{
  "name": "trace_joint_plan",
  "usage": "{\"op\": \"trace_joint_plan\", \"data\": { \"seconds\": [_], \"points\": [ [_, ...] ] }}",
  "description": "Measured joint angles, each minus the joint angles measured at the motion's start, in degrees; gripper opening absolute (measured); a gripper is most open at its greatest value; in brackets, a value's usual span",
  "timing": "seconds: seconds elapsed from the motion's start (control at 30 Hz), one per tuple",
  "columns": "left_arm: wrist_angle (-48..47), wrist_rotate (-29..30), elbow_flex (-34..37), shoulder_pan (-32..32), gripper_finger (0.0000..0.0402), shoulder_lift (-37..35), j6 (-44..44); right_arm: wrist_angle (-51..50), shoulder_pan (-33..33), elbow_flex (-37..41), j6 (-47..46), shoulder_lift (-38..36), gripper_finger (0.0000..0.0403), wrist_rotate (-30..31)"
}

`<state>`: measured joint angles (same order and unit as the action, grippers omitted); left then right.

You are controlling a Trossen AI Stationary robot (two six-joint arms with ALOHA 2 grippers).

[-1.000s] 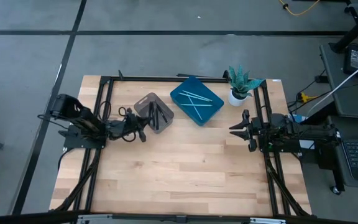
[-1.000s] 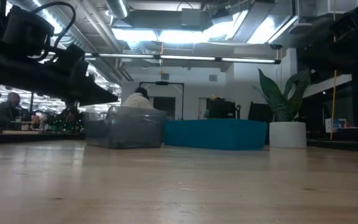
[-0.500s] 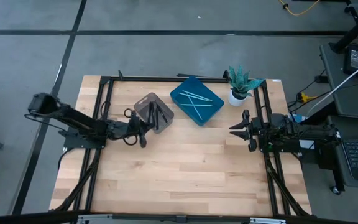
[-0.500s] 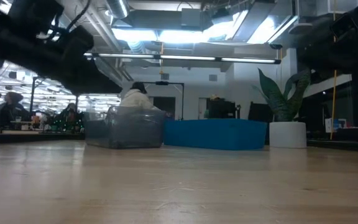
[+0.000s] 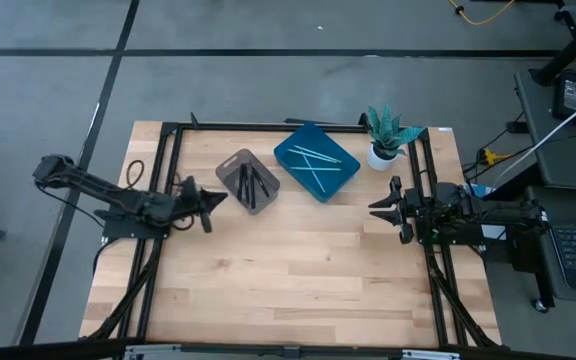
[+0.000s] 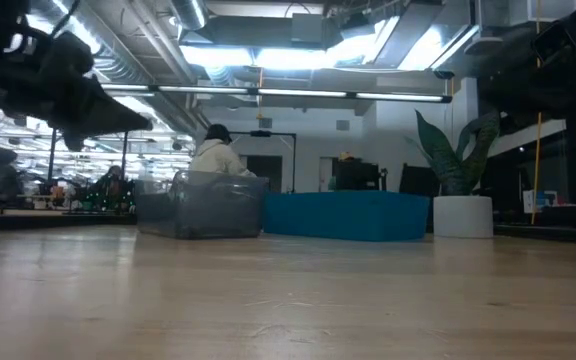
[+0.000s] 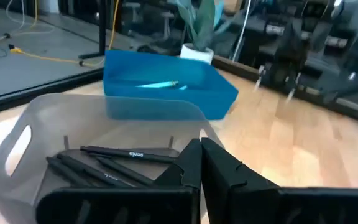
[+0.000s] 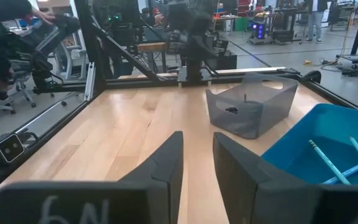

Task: Sort pens & pencils
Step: Return to Home Position

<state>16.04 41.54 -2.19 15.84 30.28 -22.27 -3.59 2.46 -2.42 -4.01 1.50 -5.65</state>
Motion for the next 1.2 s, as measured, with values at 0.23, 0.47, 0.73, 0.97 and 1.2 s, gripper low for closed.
{"op": "trace_joint_plan", "data": {
  "seconds": [0.23,0.47,0.73,0.97,1.2],
  "points": [
    [-8.0,2.8,1.7,-1.1,0.0001,-16.7,5.1,0.0,0.0,0.0,0.0,0.0,0.009,0.0],
    [-12.2,-4.2,1.7,-5.5,0.0001,-29.3,14.0,0.0,0.0,0.0,0.0,0.0,0.009,0.0],
    [-12.5,-18.3,1.7,-6.5,0.0008,-30.0,11.2,0.0,0.0,0.0,0.0,0.0,0.009,0.0],
    [-12.6,-20.1,1.7,-5.5,0.0026,-29.7,6.7,0.0,0.0,0.0,0.0,0.0,0.009,0.0],
    [-12.6,-19.7,1.7,-5.4,0.0039,-29.7,6.3,0.0,0.0,0.0,0.0,0.0,0.009,0.0]
  ]
}}
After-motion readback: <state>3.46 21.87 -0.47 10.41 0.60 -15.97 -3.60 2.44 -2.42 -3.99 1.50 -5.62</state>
